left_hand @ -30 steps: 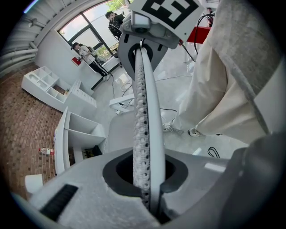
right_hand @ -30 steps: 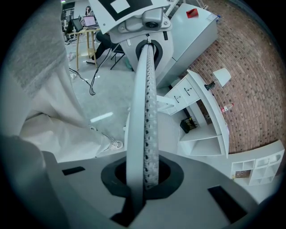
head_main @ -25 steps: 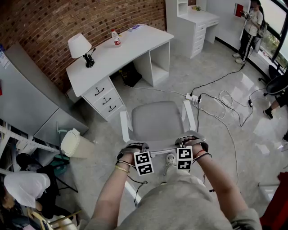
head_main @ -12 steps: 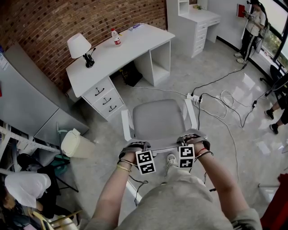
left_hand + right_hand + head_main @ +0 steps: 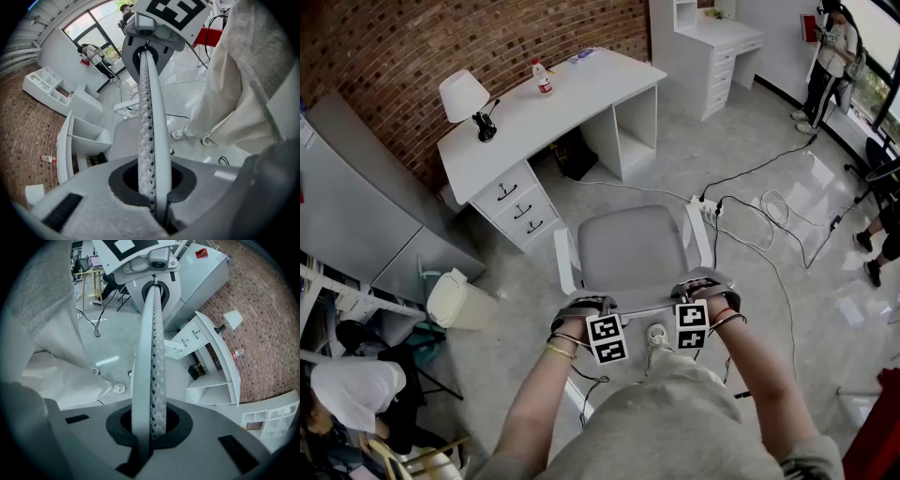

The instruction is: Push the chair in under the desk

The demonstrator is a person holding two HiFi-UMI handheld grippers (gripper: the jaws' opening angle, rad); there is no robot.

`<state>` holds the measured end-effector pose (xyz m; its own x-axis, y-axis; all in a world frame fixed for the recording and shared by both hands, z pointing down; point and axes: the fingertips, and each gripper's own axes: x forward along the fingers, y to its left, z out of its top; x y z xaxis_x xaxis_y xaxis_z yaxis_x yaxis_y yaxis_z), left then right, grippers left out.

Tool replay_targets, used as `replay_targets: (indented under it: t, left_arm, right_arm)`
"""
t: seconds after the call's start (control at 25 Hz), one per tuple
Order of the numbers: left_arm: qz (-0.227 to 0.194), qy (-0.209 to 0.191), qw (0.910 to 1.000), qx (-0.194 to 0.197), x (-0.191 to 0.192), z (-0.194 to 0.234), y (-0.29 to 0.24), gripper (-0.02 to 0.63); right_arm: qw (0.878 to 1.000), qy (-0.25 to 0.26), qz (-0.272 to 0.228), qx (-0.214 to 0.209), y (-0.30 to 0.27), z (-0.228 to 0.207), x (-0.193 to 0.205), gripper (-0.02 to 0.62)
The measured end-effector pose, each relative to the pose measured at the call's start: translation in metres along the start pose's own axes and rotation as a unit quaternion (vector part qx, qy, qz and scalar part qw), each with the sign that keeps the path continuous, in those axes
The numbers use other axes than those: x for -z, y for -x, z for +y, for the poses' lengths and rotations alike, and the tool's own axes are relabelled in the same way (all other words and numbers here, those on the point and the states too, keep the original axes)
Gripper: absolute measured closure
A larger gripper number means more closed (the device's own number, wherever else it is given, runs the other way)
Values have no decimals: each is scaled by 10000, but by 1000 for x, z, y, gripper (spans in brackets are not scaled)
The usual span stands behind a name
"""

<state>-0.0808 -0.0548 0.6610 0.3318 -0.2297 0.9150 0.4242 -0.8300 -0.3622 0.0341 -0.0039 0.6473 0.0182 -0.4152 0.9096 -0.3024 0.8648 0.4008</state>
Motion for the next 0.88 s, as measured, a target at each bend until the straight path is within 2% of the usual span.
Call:
replay_targets:
  t: [0.88]
  left_arm:
    - [65, 191, 9997, 112, -11, 19, -9, 584]
  right_arm:
    - [9998, 165, -64, 13, -8, -23, 17, 585]
